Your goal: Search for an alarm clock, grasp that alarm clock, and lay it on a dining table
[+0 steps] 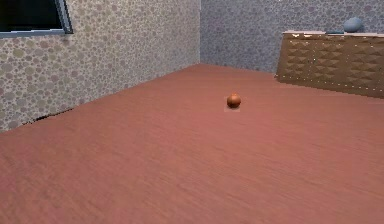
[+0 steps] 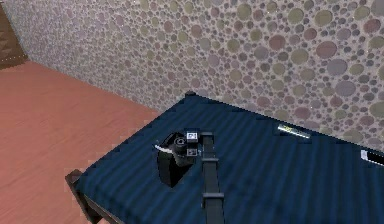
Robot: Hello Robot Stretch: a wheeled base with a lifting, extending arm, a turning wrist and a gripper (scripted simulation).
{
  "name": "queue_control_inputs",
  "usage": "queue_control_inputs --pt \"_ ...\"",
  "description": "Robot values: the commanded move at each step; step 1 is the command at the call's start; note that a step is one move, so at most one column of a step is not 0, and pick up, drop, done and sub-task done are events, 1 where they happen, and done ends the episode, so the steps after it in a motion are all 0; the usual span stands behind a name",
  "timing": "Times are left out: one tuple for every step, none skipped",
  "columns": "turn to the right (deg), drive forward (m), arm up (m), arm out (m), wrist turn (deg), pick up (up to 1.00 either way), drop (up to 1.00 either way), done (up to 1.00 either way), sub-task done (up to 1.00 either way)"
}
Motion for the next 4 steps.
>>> queue_control_inputs --pt "0.0 0.0 -0.3 0.0 0.0 0.0 0.0 0.0 0.0" --pt "0.0 0.0 0.0 0.0 0.0 1.0 0.0 0.0 0.0" --pt "0.0 0.0 0.1 0.0 0.0 0.0 0.0 0.0 0.0" --pt "0.0 0.0 0.48 0.0 0.0 0.0 0.0 0.0 0.0"
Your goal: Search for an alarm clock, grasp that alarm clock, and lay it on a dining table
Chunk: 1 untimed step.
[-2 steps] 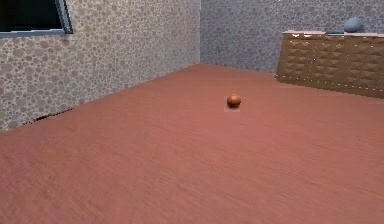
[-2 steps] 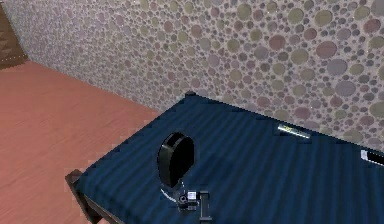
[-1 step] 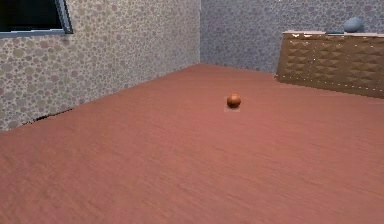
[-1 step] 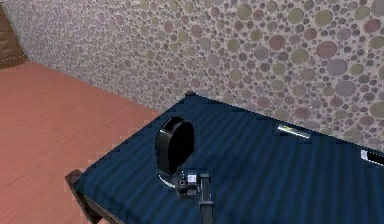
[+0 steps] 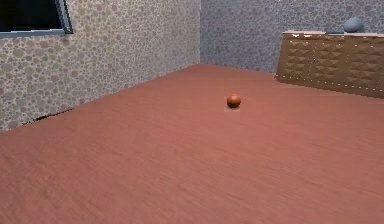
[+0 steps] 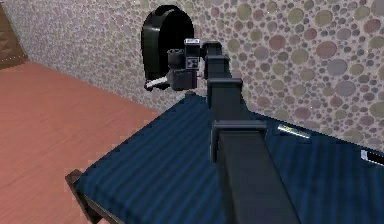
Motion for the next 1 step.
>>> queue_control_inputs --pt "0.0 0.0 0.0 0.0 -45.0 0.0 0.0 0.0 0.0"
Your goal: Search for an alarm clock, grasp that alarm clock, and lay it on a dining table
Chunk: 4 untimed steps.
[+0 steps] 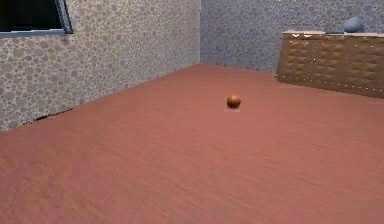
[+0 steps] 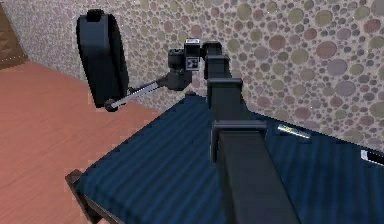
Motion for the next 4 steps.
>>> queue_control_inputs --pt "0.0 0.0 0.0 0.0 -45.0 0.0 0.0 0.0 0.0" --pt "0.0 0.0 0.0 0.0 -18.0 0.0 0.0 0.0 0.0" --pt "0.0 0.0 0.0 -0.36 0.0 0.0 0.0 0.0 0.0" --pt "-45.0 0.0 0.0 0.0 0.0 0.0 0.0 0.0 0.0"
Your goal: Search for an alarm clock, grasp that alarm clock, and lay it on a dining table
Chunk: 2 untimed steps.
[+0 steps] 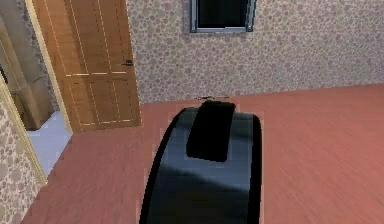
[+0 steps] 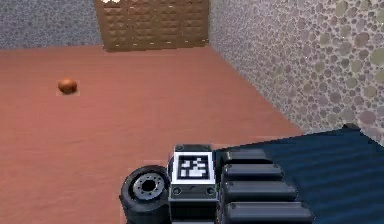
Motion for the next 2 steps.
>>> queue_control_inputs --pt "-12.0 0.0 0.0 0.0 0.0 0.0 0.0 0.0 0.0" --pt "0.0 0.3 0.0 0.0 0.0 0.0 0.0 0.0 0.0"
